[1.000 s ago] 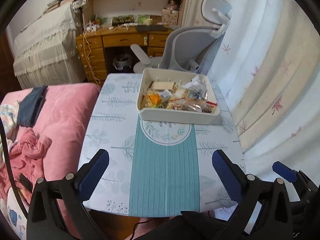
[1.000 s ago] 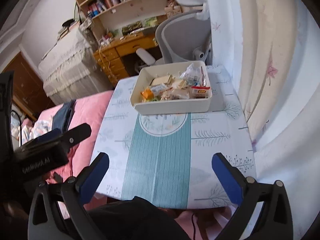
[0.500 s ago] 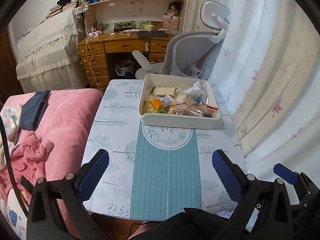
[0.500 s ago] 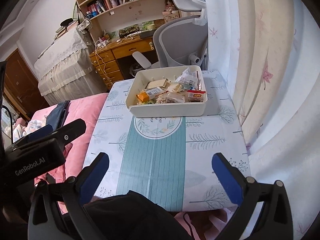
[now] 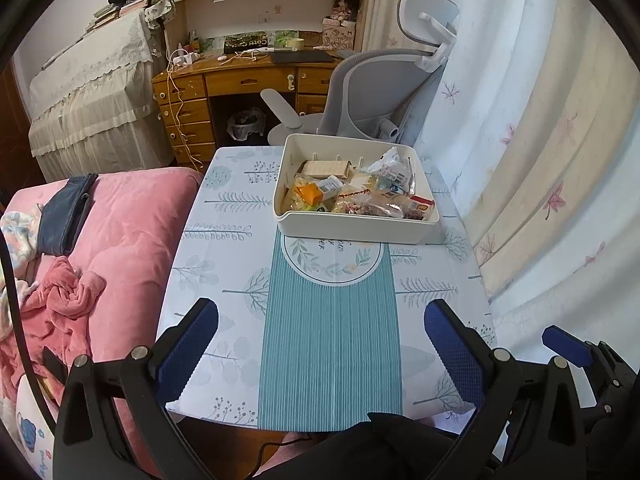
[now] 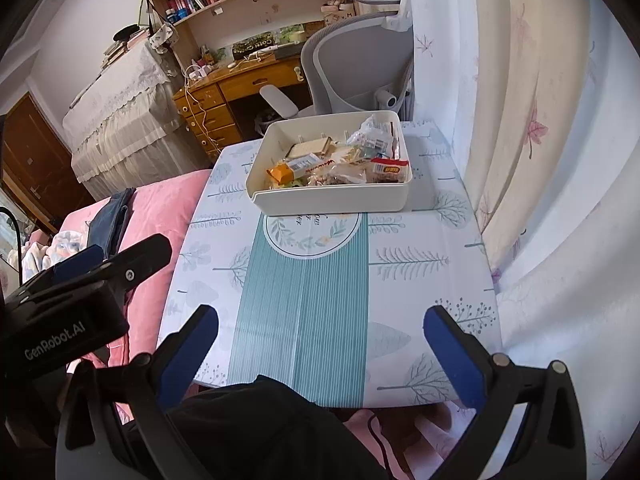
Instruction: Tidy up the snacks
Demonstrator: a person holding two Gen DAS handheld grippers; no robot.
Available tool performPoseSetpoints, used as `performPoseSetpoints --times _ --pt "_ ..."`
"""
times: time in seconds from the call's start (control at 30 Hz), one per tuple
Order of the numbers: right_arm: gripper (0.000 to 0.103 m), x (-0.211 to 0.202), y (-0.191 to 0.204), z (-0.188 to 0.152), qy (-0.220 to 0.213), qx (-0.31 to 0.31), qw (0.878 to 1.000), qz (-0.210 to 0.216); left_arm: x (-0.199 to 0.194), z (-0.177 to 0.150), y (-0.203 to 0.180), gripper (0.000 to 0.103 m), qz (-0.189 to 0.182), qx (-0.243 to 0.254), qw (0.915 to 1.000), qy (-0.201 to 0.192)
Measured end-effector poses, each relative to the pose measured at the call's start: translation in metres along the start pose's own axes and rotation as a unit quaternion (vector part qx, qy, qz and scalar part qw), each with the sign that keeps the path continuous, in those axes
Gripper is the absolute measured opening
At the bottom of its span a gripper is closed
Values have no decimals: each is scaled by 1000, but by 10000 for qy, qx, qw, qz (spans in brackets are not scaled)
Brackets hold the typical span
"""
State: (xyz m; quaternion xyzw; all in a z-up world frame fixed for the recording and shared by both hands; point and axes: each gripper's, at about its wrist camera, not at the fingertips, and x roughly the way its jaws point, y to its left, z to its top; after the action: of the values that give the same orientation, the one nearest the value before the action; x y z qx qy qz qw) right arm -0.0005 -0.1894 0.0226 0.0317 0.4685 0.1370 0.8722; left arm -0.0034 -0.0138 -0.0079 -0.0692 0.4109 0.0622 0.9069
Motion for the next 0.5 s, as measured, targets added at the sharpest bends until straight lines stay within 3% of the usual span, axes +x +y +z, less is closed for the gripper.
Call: performPoseSetpoints --times 0.5 --pt "103 3 3 -5 111 -51 9999 -7 1 -9 8 102 -4 22 10000 60"
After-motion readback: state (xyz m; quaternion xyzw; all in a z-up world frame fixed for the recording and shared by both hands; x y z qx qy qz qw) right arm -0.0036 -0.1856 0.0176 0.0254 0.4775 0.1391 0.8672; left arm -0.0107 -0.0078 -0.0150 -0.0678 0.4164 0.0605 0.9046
